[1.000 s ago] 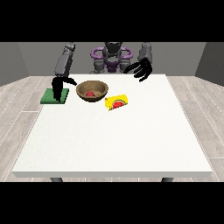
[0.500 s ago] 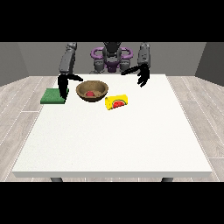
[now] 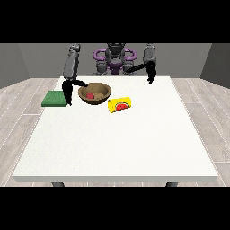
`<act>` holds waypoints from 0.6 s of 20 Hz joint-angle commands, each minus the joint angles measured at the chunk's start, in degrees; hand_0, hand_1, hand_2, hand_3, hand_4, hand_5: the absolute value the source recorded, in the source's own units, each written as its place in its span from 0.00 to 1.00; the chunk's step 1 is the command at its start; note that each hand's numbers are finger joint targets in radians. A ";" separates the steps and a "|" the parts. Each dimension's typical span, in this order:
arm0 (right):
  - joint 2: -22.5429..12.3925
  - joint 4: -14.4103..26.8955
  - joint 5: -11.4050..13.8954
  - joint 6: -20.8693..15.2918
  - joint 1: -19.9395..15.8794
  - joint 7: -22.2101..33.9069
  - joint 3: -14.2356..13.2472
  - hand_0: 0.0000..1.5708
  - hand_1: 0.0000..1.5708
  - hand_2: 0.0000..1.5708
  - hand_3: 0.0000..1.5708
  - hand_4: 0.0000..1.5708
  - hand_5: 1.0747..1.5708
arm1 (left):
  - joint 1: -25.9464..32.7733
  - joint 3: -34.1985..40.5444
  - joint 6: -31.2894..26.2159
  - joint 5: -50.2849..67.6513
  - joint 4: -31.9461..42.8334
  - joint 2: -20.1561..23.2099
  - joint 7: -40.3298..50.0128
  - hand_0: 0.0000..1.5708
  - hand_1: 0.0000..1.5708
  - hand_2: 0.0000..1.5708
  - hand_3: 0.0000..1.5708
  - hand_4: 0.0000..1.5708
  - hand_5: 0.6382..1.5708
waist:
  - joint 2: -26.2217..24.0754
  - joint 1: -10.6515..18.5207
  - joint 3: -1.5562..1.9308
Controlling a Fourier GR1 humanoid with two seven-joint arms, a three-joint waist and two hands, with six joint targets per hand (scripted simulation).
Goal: Pick the cup and pour the ball into the bowl, then pick the bowl and place it on the pad
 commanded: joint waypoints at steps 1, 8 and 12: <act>0.51 3.56 -0.94 -1.70 -2.36 -3.16 -1.99 0.00 0.00 0.00 0.00 0.09 0.92 | -1.85 -0.73 -0.98 0.15 -2.79 0.10 1.08 0.00 0.00 0.00 0.00 0.00 0.98 | 4.83 2.76 1.12; 2.79 0.94 -2.76 -2.68 -0.83 1.39 -2.47 0.00 0.00 0.00 0.00 0.15 0.92 | -0.82 -2.32 -1.86 -0.51 -3.77 -0.15 1.84 0.00 0.00 0.00 0.00 0.00 0.99 | 2.13 5.06 1.09; 4.29 -0.69 -2.84 -7.19 -5.69 7.72 -1.48 0.00 0.00 0.00 0.00 0.23 0.95 | 0.20 0.48 -3.37 1.49 -0.93 2.23 0.61 0.00 0.00 0.00 0.00 0.00 0.99 | -0.70 3.74 1.02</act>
